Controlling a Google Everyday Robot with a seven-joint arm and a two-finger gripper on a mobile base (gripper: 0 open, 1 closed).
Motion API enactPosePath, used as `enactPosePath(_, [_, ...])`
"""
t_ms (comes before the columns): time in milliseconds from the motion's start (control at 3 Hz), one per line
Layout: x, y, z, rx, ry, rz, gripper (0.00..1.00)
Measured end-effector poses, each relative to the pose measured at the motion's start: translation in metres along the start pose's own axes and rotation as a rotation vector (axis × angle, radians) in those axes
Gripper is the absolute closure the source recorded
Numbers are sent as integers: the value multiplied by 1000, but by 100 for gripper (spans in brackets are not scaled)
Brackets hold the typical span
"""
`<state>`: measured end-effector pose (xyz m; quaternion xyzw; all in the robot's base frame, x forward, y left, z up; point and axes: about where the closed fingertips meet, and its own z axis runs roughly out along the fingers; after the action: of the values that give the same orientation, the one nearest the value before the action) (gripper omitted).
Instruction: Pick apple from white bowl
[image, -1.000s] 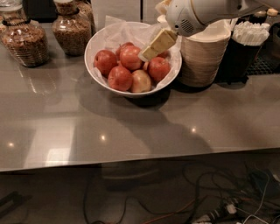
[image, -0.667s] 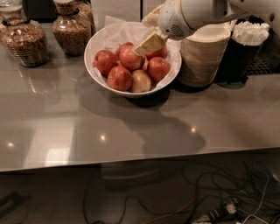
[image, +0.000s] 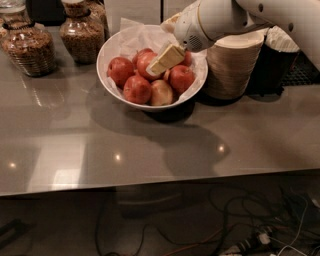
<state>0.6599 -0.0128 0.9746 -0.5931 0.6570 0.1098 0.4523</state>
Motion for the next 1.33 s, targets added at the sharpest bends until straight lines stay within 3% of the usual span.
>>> enactPosePath(667, [12,-5,20,-10,-4,22,39])
enactPosePath(1333, [17,-1,29,-25,-2,35,30])
